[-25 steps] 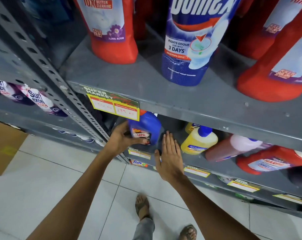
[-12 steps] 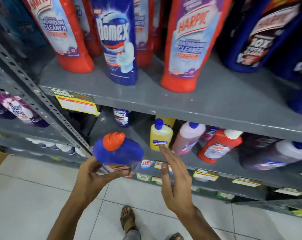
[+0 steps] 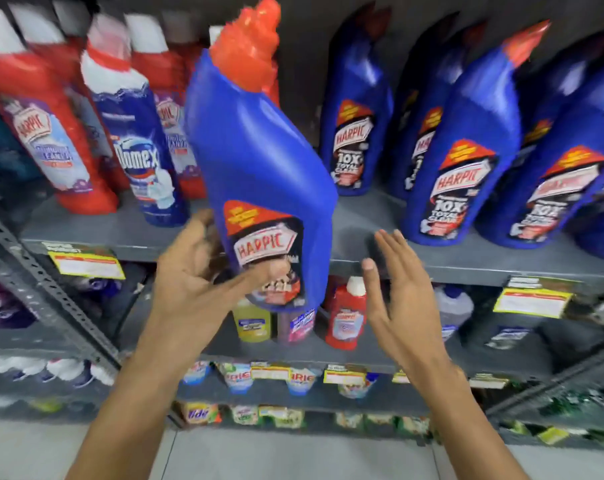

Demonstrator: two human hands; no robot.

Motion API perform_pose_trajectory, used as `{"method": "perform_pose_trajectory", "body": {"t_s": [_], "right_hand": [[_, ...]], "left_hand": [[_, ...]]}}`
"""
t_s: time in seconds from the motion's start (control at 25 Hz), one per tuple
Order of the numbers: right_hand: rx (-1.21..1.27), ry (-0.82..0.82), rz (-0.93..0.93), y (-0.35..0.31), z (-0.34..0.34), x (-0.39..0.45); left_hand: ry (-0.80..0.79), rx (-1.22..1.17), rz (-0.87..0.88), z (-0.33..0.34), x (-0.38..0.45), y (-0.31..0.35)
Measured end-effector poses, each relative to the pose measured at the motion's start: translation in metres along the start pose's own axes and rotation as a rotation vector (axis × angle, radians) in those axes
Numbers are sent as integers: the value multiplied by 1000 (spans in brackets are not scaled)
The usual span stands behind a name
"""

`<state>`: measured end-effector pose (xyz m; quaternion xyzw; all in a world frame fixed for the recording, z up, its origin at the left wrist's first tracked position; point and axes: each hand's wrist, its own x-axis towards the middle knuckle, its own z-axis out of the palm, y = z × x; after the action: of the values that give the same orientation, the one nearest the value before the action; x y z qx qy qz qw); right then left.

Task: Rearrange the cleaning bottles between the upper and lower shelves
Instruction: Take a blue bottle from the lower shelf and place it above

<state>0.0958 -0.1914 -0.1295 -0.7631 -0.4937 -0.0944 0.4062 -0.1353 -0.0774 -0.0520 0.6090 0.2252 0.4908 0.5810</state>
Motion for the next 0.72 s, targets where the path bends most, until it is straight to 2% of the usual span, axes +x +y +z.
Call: {"method": "perform_pose_trajectory", "body": {"t_s": [0.16, 0.32, 0.72], "right_hand": [[-202, 3, 7, 9, -1, 17], [-361, 48, -34, 17, 12, 21], [-412, 108, -10, 17, 23, 20]], "left_hand": [[-10, -10, 13, 38, 30, -1], [-79, -4, -44, 62, 63, -17], [-179, 13, -99, 81, 102, -45]]}}
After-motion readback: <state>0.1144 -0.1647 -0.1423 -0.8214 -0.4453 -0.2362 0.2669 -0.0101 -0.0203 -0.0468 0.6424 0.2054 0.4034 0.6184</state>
